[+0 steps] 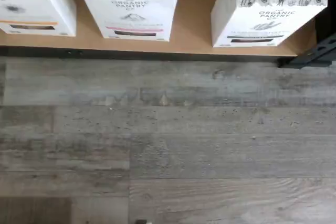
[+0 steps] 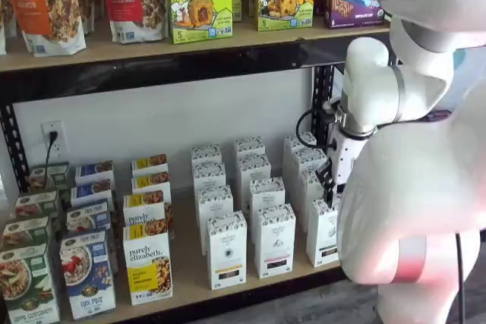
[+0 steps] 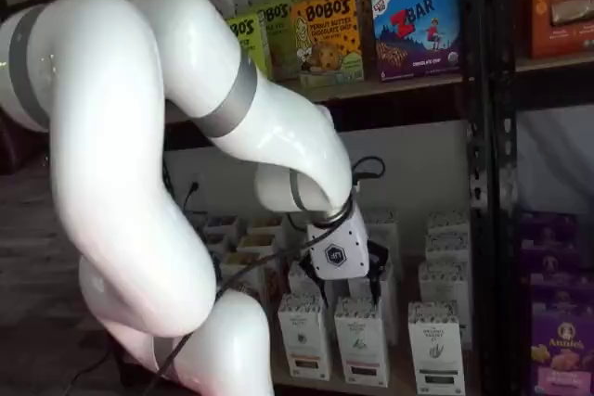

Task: Pick up the white box with a green strip in the middle, on the bottom shelf, the sixth box from the left

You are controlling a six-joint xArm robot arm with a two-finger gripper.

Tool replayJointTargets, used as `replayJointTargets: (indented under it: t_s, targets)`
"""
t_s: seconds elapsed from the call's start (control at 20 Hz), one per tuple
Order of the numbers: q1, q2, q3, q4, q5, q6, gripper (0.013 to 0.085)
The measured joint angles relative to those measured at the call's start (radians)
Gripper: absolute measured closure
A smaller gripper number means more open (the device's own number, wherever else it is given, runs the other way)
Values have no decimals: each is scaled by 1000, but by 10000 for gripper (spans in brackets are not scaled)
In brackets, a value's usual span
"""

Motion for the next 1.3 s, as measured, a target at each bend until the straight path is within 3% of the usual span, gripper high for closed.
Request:
replayJointTargets:
  t_s: [0.15, 0.5, 0.75, 1.05, 1.1, 1.3]
  targets:
    - [6, 72, -18, 15, -43, -8, 130]
    - [28, 271, -88, 183, -211, -140, 130]
    - [38, 399, -154, 181, -272, -131, 130]
    - [56, 550, -246, 274, -342, -206, 130]
    - [56, 574, -268, 278, -345, -210, 130]
    - [39, 648, -346, 206, -347, -156, 130]
